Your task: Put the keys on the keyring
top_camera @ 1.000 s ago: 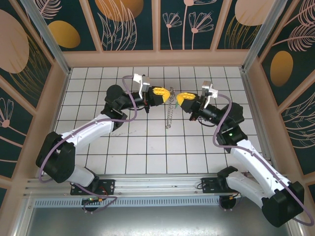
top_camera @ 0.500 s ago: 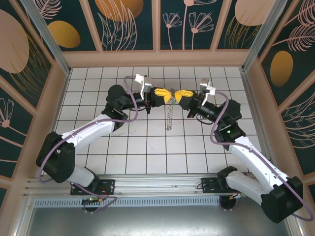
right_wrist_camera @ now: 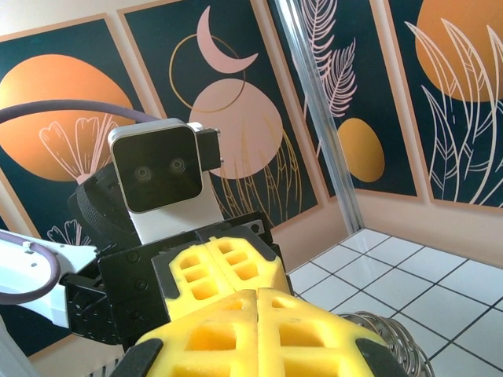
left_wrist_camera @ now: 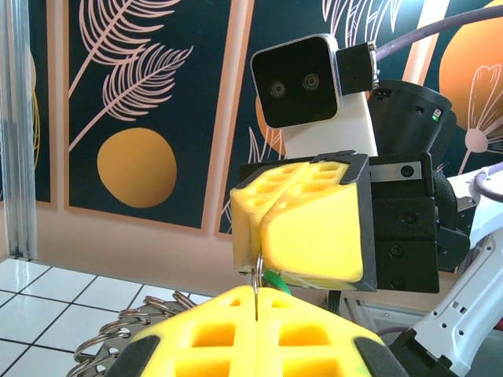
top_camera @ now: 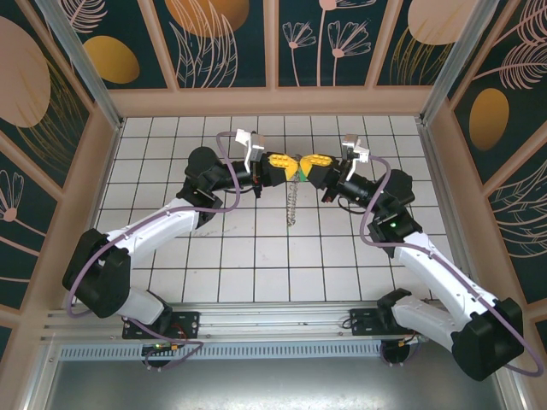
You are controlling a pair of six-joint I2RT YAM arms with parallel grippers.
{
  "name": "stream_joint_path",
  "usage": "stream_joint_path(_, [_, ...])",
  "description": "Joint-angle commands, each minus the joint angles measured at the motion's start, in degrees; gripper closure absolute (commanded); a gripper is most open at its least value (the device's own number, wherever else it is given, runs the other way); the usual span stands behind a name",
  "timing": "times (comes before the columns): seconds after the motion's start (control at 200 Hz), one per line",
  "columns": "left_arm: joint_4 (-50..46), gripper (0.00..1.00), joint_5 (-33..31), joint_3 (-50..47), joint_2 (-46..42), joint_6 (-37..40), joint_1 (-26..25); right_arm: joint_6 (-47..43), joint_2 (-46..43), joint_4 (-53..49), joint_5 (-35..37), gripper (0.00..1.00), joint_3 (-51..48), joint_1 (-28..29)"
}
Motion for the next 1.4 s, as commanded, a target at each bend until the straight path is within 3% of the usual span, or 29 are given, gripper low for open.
stream_joint_path(0.0, [1.7,1.00,1.0,1.9,-0.4,1.2,-0.5,-2.0,0.3,2.1,1.7,1.00,1.8,0.4])
stream_joint_path(0.671, [3.0,1.00,0.5,1.7,-2.2,0.7,-0.5,-1.2,-1.9,1.7,3.1,1.00,-2.7,-2.2])
stream_joint_path(1.391, [10.8,1.00,-3.0,0.6,-1.3,-3.8,-0.6,7.4,1.2,10.9,-3.1,1.00,-8.4,-1.5])
